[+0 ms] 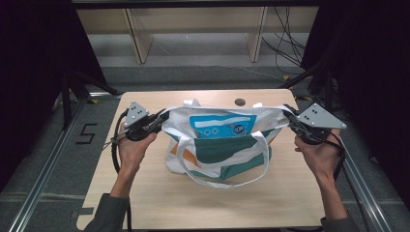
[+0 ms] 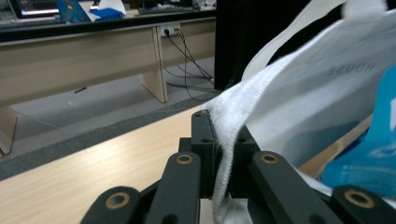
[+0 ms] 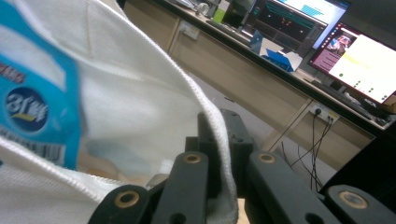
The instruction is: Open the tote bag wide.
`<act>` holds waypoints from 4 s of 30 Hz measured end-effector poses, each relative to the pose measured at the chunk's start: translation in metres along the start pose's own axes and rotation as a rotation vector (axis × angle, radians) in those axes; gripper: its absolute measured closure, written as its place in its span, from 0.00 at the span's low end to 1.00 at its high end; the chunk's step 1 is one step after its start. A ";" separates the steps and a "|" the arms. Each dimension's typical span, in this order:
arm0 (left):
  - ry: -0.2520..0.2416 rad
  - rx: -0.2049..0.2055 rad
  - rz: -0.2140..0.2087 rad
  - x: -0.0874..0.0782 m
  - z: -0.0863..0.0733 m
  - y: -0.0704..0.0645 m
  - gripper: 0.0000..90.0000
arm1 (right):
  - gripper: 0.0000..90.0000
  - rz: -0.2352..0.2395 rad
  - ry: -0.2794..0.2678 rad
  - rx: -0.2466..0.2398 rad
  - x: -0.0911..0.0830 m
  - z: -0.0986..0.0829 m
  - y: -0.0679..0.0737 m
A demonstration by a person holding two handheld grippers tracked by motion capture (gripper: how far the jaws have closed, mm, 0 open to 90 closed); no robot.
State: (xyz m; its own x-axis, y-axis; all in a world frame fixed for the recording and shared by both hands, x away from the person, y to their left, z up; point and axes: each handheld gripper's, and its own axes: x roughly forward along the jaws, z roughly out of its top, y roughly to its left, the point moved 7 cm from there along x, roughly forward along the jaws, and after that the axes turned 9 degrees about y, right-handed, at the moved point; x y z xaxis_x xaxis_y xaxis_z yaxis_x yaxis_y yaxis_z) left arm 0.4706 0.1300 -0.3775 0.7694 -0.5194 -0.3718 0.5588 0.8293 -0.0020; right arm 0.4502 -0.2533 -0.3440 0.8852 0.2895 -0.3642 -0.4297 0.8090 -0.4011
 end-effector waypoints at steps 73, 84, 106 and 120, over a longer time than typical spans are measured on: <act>0.378 0.123 -0.063 0.082 -0.094 -0.007 0.55 | 0.64 0.282 0.222 0.182 0.032 -0.093 0.031; 0.371 0.200 -0.124 0.094 -0.077 -0.024 0.59 | 0.54 0.590 0.179 0.047 0.023 -0.049 0.113; 0.535 -0.008 -0.094 0.167 -0.114 0.004 0.89 | 0.97 0.821 0.457 -0.225 0.026 -0.129 0.228; 0.415 -0.020 -0.117 0.074 -0.079 -0.017 0.50 | 0.64 0.648 0.212 -0.040 -0.006 -0.056 0.142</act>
State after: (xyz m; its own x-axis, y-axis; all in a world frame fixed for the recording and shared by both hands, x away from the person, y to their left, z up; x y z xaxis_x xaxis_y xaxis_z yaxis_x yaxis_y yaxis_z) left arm 0.4934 0.0937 -0.4786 0.5088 -0.4869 -0.7099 0.6259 0.7754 -0.0831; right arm 0.3741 -0.1688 -0.4463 0.3949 0.5993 -0.6964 -0.8709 0.4857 -0.0758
